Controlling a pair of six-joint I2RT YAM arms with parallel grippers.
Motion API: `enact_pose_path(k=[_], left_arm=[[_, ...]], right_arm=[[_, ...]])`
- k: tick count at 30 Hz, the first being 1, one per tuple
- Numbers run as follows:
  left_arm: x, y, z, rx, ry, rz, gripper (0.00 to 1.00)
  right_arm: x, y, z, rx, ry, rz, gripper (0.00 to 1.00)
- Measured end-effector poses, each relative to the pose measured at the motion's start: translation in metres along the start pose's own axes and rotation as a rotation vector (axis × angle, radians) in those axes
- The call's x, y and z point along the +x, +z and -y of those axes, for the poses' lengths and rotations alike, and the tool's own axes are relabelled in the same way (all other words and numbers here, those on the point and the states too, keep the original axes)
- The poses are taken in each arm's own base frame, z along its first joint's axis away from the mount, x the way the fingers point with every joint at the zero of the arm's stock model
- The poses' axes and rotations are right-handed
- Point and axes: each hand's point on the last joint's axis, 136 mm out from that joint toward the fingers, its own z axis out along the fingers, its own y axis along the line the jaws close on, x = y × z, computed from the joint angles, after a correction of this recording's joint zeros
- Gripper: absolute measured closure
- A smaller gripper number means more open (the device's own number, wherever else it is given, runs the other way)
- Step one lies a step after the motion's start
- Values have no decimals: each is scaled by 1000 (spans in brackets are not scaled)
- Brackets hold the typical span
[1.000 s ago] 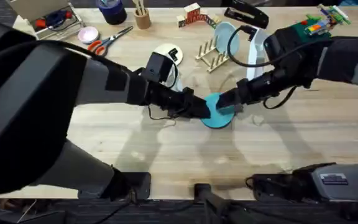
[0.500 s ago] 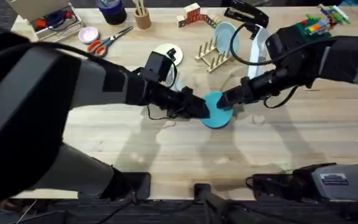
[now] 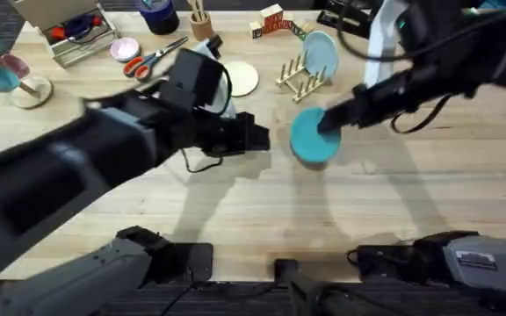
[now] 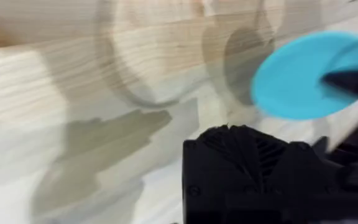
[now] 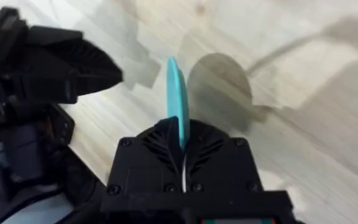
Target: Pick up the plates from the table one by one and place each into a slot on the dish rack.
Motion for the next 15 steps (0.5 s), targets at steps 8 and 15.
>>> enact_pose_path(k=[8,15], left_arm=[[-20,-73,2,-236,170,126,960],[-38,-124,6,-402,311,191,961]], right_arm=[[-31,-53,-10,133,-84,85,971],[-60,-101,-9,298,-174,154,972]])
